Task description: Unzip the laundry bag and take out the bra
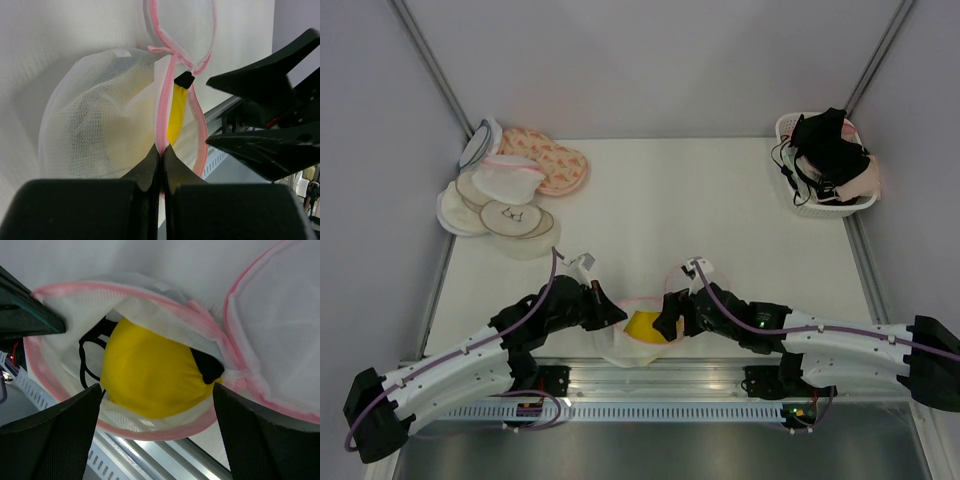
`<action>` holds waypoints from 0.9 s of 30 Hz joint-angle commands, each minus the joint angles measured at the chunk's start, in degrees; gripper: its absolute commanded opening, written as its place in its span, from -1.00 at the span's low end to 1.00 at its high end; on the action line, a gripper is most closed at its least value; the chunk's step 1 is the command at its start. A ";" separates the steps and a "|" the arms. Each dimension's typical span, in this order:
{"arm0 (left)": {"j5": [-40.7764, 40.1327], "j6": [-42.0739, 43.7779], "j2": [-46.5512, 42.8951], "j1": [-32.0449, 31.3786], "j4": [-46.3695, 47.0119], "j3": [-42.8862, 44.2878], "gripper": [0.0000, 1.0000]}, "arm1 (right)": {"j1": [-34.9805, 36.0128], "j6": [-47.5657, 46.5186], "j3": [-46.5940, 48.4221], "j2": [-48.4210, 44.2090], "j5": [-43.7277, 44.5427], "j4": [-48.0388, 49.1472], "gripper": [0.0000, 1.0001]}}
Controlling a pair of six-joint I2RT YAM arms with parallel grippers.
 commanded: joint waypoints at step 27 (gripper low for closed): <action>2.71 -4.35 -3.07 0.18 4.04 -3.76 -0.95 | 10.84 7.24 4.01 26.79 10.02 21.90 -0.51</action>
